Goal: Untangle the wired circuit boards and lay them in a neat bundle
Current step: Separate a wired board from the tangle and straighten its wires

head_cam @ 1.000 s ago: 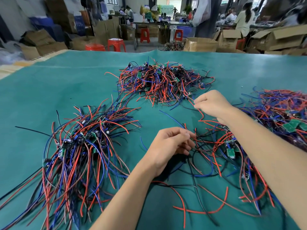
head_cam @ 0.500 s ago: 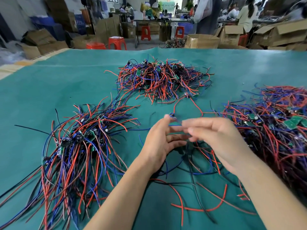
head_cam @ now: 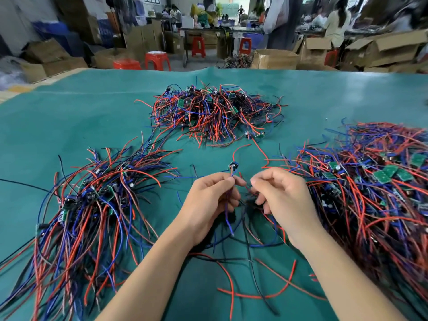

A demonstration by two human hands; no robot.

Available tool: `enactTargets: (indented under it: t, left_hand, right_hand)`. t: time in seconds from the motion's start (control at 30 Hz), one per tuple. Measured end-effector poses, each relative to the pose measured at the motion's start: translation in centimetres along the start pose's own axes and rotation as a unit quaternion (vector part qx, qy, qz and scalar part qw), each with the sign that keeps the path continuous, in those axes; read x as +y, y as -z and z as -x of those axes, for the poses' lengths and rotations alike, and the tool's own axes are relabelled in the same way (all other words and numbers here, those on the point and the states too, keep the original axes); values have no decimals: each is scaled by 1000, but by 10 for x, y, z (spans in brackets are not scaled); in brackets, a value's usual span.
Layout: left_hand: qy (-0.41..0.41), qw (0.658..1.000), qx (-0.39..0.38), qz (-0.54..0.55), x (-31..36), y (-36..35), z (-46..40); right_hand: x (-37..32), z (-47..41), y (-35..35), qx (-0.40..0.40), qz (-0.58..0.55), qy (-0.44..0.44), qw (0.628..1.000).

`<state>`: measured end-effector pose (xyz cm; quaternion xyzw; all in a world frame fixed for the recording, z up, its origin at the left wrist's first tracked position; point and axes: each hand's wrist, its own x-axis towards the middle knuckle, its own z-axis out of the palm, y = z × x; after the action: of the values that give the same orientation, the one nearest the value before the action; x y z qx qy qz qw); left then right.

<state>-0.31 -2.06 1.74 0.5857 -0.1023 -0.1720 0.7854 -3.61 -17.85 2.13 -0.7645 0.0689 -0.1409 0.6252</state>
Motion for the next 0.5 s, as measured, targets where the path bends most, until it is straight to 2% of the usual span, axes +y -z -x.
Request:
enactTargets:
  t: [0.07,0.2,0.37,0.5]
  left_hand:
    - [-11,999,-38,-29,-2,0,2]
    - [-41,987,-107,-112,-6,-1,5]
    - [-35,980,-142,-136,-4,0,6]
    - [-25,977,-152,-147,-5,0,7]
  right_hand:
    - [-1,-1,-1,25,-35,-23,999]
    - [-9,-3,-1,10,-131,-63,989]
    - [-17,-3,4,7,-223,-100,970]
    - [-17,-5,6,-4,-253,-119,960]
